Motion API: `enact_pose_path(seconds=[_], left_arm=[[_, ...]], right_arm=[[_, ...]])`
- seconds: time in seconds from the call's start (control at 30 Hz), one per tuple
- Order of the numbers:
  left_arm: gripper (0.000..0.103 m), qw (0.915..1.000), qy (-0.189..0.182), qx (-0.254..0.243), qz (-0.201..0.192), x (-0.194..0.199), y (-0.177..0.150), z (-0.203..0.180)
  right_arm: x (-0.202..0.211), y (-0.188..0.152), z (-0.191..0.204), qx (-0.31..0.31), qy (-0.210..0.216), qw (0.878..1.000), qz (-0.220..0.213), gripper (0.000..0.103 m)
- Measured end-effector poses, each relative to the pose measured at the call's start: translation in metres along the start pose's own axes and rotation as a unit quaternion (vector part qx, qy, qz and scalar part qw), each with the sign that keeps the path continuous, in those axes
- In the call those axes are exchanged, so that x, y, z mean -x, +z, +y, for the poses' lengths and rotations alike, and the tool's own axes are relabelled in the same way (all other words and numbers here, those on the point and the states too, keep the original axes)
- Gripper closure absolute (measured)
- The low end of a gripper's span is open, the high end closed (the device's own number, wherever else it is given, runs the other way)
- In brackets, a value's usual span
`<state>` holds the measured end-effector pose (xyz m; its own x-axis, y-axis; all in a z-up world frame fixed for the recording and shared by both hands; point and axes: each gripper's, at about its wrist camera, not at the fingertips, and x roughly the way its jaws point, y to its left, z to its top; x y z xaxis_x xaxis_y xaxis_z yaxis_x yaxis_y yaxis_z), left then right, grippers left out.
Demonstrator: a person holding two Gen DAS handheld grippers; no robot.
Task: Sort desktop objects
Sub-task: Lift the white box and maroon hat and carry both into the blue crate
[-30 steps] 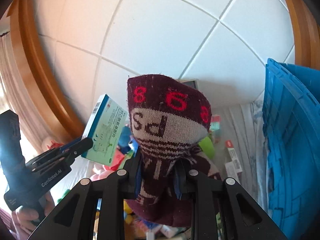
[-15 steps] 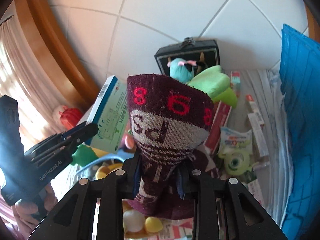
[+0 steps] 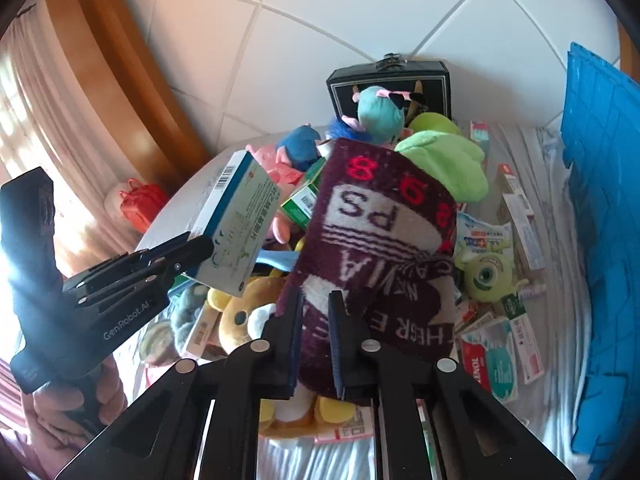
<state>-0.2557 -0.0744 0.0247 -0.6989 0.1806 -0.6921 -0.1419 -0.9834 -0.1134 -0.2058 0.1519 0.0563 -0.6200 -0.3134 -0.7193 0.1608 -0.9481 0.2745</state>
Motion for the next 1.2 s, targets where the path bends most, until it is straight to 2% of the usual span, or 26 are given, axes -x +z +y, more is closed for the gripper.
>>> enact_pose_path(seconds=[0.1, 0.13, 0.17, 0.2, 0.23, 0.27, 0.33, 0.4, 0.47, 0.5, 0.57, 0.63, 0.8, 1.0, 1.2], left_arm=[[0.086, 1.0, -0.004, -0.003, 0.0, 0.004, -0.006, 0.0], [0.086, 1.0, -0.004, -0.004, 0.0, 0.006, -0.008, -0.001], [0.086, 1.0, -0.004, -0.006, 0.001, 0.006, -0.011, -0.001], [0.086, 1.0, -0.005, -0.007, 0.002, 0.007, -0.014, -0.002], [0.086, 0.9999, -0.006, -0.008, 0.004, 0.006, -0.018, -0.002], [0.086, 0.9999, -0.003, -0.011, 0.004, 0.006, -0.021, -0.004], [0.086, 0.9997, 0.006, -0.024, -0.005, 0.008, -0.027, -0.01], [0.086, 0.999, 0.013, -0.042, -0.009, 0.009, -0.029, -0.019], [0.086, 0.9986, 0.017, -0.049, -0.013, 0.011, -0.03, -0.024], [0.086, 0.9985, 0.017, -0.049, -0.014, 0.011, -0.03, -0.025], [0.086, 0.9984, 0.015, -0.051, -0.022, 0.015, -0.029, -0.026], [0.086, 0.998, 0.014, -0.053, -0.031, 0.021, -0.026, -0.029], [0.086, 0.9956, -0.001, -0.061, -0.071, 0.044, -0.008, -0.044], [0.086, 0.9903, -0.023, -0.071, -0.118, 0.076, 0.017, -0.073], [0.086, 0.9846, -0.048, -0.081, -0.147, 0.097, 0.036, -0.121]], right_arm=[[0.004, -0.004, 0.001, -0.006, -0.005, 1.0, -0.003, 0.094], [0.003, -0.005, 0.0, -0.013, -0.012, 1.0, -0.001, 0.084], [0.001, -0.008, -0.003, -0.021, -0.023, 1.0, 0.002, 0.073], [-0.001, -0.013, -0.006, -0.03, -0.035, 0.999, 0.004, 0.035], [-0.004, -0.016, -0.008, -0.036, -0.049, 0.998, 0.005, 0.007], [-0.007, -0.021, -0.009, -0.041, -0.064, 0.997, 0.006, 0.004], [-0.017, -0.028, -0.011, -0.05, -0.082, 0.995, 0.007, 0.004], [-0.035, -0.036, -0.018, -0.063, -0.112, 0.991, 0.027, 0.006], [-0.05, -0.046, -0.032, -0.084, -0.115, 0.989, 0.038, 0.071], [-0.052, -0.051, -0.04, -0.093, -0.126, 0.987, 0.04, 0.092], [-0.044, -0.055, -0.048, -0.106, -0.108, 0.988, 0.027, 0.093], [-0.024, -0.052, -0.048, -0.093, -0.115, 0.989, 0.0, 0.093], [0.04, -0.025, -0.036, -0.061, -0.114, 0.989, -0.075, 0.093], [0.102, 0.009, -0.028, -0.047, -0.112, 0.981, -0.149, 0.093], [0.162, 0.032, -0.033, -0.017, -0.121, 0.97, -0.209, 0.093]])
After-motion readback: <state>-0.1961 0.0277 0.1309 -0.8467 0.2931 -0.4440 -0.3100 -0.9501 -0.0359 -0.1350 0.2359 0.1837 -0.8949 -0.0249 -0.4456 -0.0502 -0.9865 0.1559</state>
